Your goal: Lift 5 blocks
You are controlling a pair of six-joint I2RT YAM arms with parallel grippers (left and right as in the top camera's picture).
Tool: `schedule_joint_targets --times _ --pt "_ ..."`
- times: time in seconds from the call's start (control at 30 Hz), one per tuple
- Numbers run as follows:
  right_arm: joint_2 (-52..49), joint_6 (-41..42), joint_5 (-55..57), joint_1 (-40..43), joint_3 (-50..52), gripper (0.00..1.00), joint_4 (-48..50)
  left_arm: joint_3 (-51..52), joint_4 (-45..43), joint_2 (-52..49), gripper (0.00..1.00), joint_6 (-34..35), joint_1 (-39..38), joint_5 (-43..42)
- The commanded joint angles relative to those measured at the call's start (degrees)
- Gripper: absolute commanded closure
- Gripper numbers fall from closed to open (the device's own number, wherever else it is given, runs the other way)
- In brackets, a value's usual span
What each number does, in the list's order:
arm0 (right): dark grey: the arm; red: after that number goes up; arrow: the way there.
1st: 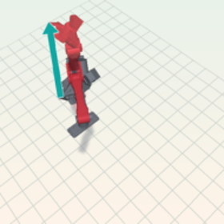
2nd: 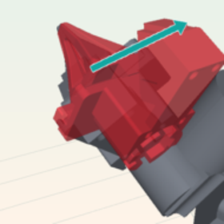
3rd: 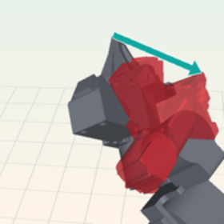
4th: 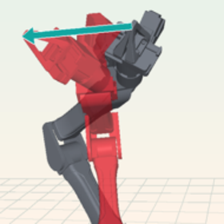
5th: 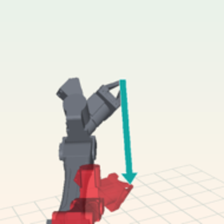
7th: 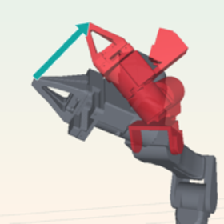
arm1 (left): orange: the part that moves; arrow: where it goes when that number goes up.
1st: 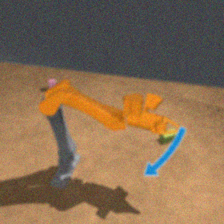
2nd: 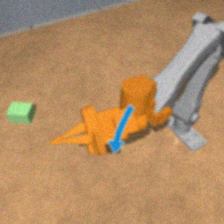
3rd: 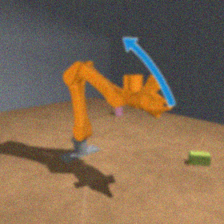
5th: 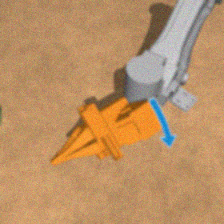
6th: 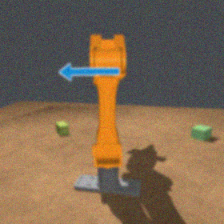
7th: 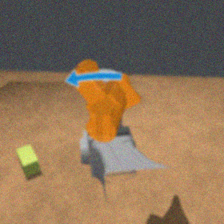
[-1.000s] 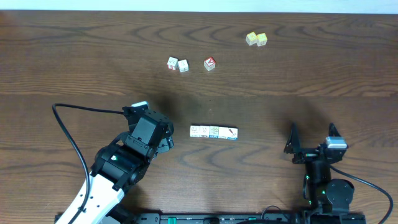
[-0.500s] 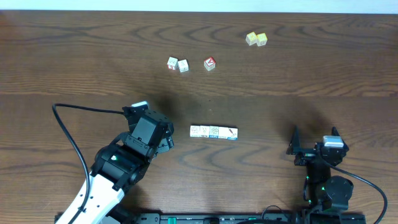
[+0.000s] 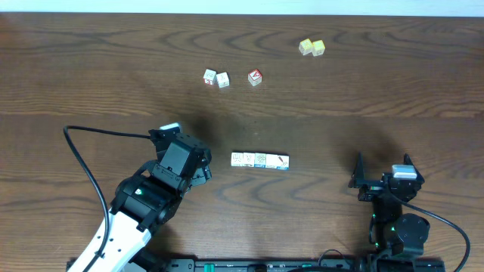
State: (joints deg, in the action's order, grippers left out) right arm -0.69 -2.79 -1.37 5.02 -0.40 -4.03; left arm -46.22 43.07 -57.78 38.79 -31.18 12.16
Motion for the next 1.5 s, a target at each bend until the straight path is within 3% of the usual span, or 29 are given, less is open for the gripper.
schedule_joint_targets --times 0.0,1.0,1.2,1.47 --pt "0.39 -0.5 0.48 0.57 0.11 0.01 -0.28 -0.9 -0.02 -0.2 0.25 0.07 0.31 0.35" --pt "0.39 -0.5 0.48 0.57 0.11 0.01 -0.26 -0.9 -0.59 0.46 0.25 -0.2 0.37 -0.46" --pt "0.39 -0.5 0.48 0.57 0.11 0.01 -0.26 0.37 -1.81 5.51 0.25 -10.25 4.2 -2.1" --pt "0.39 -0.5 0.48 0.57 0.11 0.01 -0.26 6.64 -5.38 16.13 0.25 -28.33 18.73 -16.55"
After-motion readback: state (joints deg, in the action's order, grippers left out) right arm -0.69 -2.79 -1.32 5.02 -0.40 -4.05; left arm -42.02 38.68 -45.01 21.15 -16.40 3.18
